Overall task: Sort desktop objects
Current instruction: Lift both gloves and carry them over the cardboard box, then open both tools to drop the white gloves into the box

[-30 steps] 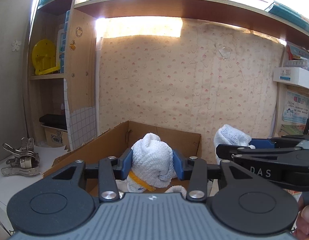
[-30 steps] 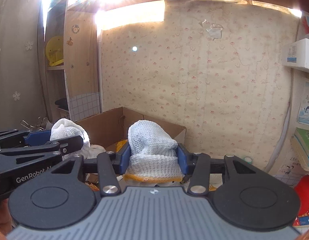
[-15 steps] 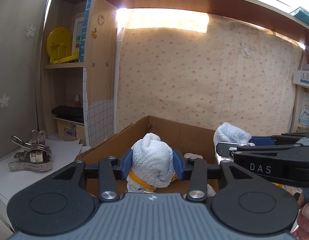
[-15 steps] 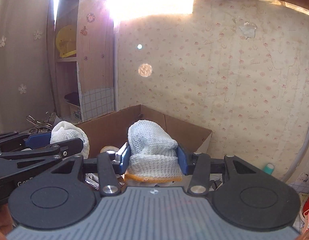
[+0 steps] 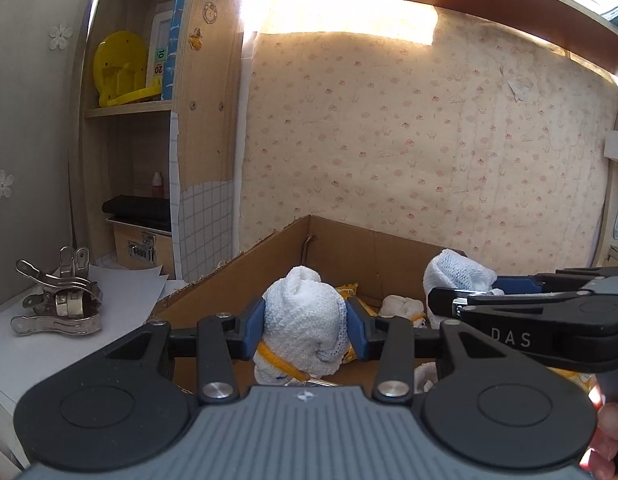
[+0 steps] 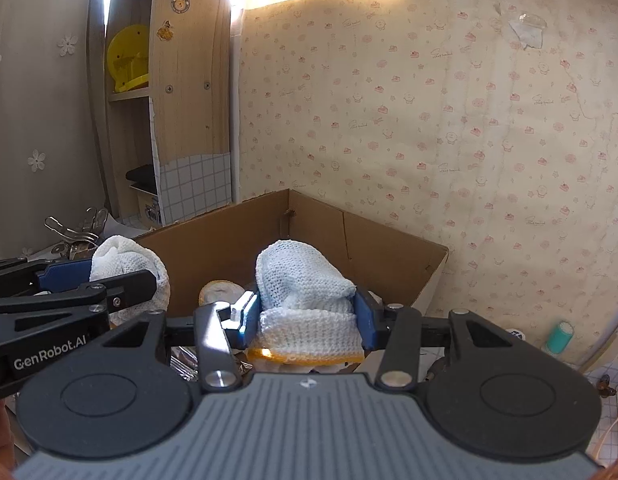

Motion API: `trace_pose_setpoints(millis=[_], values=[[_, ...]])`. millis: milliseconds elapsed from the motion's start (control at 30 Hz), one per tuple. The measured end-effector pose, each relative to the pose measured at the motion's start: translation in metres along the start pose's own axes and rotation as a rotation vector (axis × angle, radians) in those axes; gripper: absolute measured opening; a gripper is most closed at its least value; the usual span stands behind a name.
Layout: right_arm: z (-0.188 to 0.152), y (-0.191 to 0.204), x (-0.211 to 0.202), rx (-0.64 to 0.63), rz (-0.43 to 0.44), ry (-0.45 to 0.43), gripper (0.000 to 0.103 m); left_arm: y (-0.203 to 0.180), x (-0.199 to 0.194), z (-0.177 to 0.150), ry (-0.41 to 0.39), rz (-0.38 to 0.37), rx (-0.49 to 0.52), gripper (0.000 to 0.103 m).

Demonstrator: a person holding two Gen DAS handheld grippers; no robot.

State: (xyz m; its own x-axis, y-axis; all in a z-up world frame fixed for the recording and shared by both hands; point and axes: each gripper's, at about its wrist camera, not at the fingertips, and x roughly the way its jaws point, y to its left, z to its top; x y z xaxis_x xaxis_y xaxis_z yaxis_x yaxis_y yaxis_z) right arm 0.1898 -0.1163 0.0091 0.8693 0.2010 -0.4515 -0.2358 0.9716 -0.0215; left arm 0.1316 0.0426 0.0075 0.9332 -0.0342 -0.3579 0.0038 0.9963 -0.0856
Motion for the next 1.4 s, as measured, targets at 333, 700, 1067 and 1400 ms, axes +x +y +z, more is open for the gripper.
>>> trace_pose_setpoints(millis=[333, 700, 1067, 1400], values=[[-0.001, -0.005, 0.014, 0.007, 0.010, 0.018, 0.048, -0.001, 0.013, -0.003, 0.025, 0.015, 0.000, 0.045], [-0.002, -0.007, 0.023, 0.015, 0.024, 0.028, 0.048, -0.001, 0.022, -0.005, 0.041, 0.030, 0.000, 0.046], [-0.001, -0.003, 0.031, 0.005, 0.020, 0.037, 0.052, -0.001, 0.026, -0.007, 0.056, 0.046, -0.001, 0.049], [0.002, -0.007, 0.024, 0.014, 0.023, 0.012, 0.052, -0.002, 0.022, -0.005, 0.045, 0.055, -0.004, 0.055]])
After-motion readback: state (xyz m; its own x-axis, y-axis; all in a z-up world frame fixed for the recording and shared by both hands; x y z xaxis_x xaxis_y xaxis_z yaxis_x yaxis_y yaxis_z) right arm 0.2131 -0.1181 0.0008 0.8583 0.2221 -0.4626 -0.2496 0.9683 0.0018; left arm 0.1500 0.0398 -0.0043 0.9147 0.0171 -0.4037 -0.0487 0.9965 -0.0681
